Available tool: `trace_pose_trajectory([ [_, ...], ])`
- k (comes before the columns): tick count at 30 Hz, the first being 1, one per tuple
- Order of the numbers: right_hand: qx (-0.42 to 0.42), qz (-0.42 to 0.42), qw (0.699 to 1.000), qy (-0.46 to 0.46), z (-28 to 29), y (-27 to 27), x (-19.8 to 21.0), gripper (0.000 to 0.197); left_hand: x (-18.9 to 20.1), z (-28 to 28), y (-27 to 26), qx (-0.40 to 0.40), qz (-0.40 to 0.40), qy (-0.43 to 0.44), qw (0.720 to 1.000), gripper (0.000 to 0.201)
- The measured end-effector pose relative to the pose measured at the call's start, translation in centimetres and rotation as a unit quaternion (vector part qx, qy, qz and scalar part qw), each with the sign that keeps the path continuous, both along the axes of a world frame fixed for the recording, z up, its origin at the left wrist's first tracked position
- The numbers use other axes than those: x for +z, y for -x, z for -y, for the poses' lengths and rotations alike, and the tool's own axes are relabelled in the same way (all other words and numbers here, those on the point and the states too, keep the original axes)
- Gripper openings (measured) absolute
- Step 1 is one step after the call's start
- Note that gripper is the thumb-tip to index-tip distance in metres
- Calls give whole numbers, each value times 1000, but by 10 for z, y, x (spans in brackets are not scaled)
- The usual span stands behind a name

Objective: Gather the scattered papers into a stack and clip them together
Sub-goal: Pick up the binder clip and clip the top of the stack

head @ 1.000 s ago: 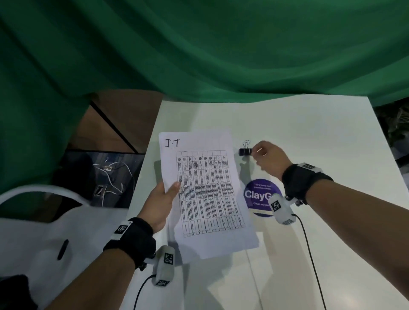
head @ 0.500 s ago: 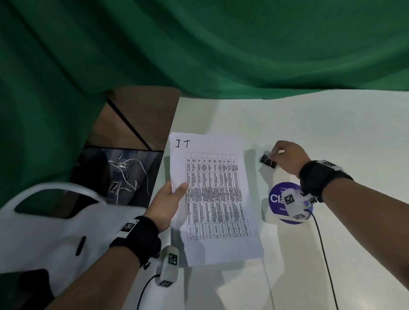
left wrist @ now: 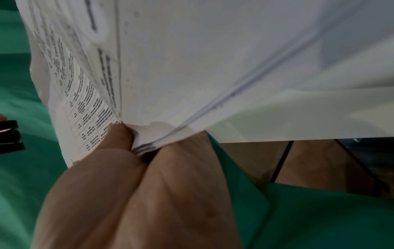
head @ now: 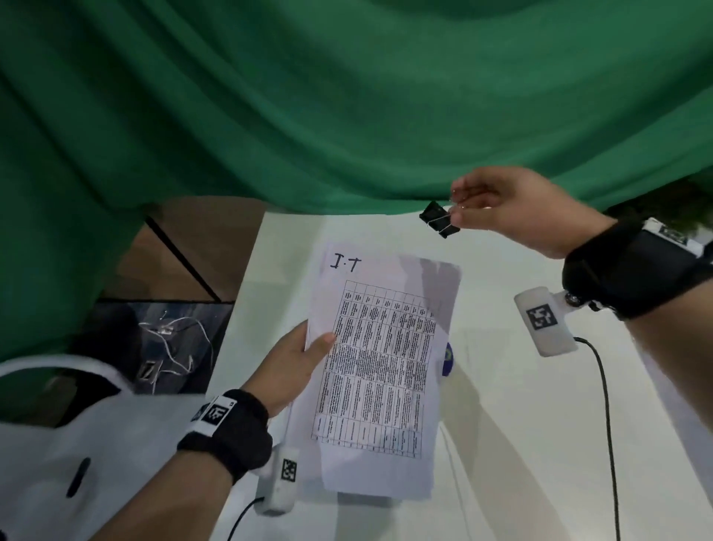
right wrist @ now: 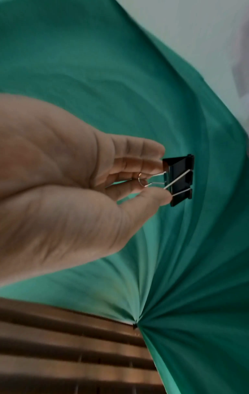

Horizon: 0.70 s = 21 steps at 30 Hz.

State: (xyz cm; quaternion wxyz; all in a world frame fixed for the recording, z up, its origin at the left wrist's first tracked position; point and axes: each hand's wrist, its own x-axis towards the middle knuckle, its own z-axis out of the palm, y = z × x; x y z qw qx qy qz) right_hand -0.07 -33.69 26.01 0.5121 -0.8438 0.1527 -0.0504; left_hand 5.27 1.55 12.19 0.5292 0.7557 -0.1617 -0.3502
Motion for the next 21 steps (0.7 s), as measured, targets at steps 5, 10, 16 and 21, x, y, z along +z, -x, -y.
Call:
trace_pose_trajectory([
  [5,23,-2,996,81,10,51,35,30,37,39,43,-32,29,18,999,37],
  [10,15,14,992,128,30,100,58,23,54,69,74,-43,52,42,997,37],
  [16,16,-8,978,206,50,132,71,19,62,101,106,-55,63,45,995,28],
  [21,29,-26,978,203,61,144,75,18,67,117,126,-52,72,51,995,25],
])
